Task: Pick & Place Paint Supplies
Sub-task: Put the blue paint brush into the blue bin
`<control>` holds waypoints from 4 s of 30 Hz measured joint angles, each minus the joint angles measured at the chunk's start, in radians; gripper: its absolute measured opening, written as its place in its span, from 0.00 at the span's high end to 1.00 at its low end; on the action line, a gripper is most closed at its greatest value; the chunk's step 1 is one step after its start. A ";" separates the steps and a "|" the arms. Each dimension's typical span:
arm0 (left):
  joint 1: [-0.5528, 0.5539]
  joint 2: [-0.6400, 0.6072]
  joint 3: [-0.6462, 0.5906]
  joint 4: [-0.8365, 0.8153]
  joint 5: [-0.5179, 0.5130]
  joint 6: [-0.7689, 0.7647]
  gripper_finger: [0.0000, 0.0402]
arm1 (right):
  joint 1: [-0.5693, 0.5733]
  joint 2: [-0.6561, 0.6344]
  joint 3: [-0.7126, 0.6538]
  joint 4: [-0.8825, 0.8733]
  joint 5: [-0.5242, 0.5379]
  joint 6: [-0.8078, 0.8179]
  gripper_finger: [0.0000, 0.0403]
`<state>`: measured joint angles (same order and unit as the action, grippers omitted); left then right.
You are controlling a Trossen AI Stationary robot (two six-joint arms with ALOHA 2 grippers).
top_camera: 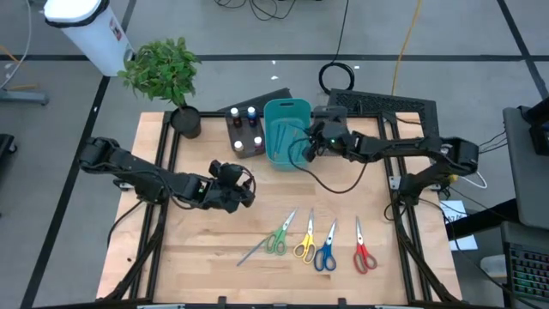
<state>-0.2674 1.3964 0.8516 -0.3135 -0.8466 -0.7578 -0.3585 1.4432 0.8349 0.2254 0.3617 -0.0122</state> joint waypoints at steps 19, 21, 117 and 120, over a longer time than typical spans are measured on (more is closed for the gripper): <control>0.020 0.006 0.000 0.103 0.079 0.048 0.44 | -0.054 0.081 0.000 0.230 -0.485 0.160 0.57; 0.020 0.006 0.000 0.104 0.109 0.048 0.44 | -0.053 0.065 0.000 0.230 -0.556 0.154 0.54; -0.261 0.224 0.052 -0.013 0.549 -0.147 0.99 | 0.380 -0.446 -0.335 0.271 -0.414 0.052 0.65; -0.262 0.087 0.050 -0.307 0.456 -0.469 0.95 | 0.380 -0.446 -0.335 0.265 -0.414 0.052 0.65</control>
<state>-0.5294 1.4834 0.9015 -0.6204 -0.3907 -1.2265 0.0216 0.9974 0.5002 0.4908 -0.0525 0.0399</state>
